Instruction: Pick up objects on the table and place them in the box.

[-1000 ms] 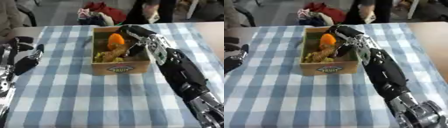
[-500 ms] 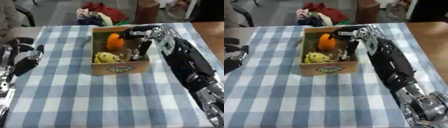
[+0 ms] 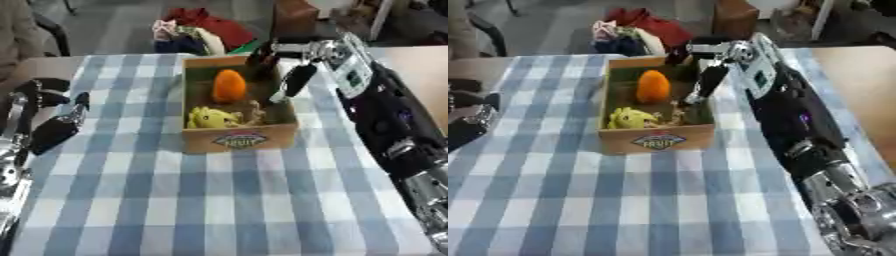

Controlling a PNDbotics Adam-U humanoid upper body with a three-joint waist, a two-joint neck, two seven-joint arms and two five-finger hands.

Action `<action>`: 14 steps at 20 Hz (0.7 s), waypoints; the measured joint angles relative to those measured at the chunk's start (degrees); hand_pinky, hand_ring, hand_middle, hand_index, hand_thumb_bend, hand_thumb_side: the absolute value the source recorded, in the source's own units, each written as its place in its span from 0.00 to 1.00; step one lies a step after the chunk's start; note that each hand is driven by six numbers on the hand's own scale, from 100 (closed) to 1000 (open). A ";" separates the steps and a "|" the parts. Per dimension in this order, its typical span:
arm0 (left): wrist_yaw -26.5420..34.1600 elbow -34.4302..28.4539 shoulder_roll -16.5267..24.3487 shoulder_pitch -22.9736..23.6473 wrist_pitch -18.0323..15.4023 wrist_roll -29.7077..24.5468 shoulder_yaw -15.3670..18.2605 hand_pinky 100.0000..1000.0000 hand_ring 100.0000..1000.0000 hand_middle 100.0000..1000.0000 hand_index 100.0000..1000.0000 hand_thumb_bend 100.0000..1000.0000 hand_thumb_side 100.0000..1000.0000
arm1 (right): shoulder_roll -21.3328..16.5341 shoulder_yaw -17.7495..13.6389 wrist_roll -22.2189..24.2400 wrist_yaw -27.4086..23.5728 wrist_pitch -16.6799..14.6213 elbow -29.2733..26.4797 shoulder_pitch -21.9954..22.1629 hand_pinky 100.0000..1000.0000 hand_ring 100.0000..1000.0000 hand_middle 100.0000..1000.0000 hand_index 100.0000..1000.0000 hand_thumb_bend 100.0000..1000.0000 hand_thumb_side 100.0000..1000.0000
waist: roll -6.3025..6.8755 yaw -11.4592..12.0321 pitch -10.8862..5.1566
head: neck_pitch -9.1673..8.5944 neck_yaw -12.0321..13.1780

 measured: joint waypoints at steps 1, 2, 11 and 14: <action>0.06 0.01 0.00 0.03 -0.01 0.11 0.08 0.75 0.60 0.60 0.66 0.23 0.16 | -0.64 -0.01 -2.91 -0.53 0.38 -1.39 0.75 0.66 0.81 0.68 0.83 0.43 0.11 | 0.01 -0.13 0.03 | -0.04 0.19; 0.15 0.01 0.00 0.13 -0.03 0.28 0.22 0.75 0.59 0.60 0.66 0.23 0.16 | -1.33 -0.02 -6.36 -0.97 1.25 -2.83 1.62 0.63 0.80 0.66 0.82 0.42 0.10 | 0.03 -0.31 0.06 | -0.16 0.39; 1.56 0.34 0.00 1.05 -0.62 2.29 0.58 0.74 0.59 0.59 0.65 0.22 0.13 | -7.15 1.13 -28.09 -13.52 13.60 -13.98 10.03 0.55 0.77 0.62 0.80 0.16 0.07 | 0.38 -2.37 0.39 | -0.57 1.77; 2.16 0.38 -0.01 1.35 -1.04 3.35 0.59 0.73 0.59 0.59 0.64 0.21 0.12 | -9.00 1.26 -29.08 -17.55 15.56 -17.41 12.92 0.54 0.77 0.62 0.80 0.11 0.05 | 0.38 -2.99 0.40 | -0.68 2.08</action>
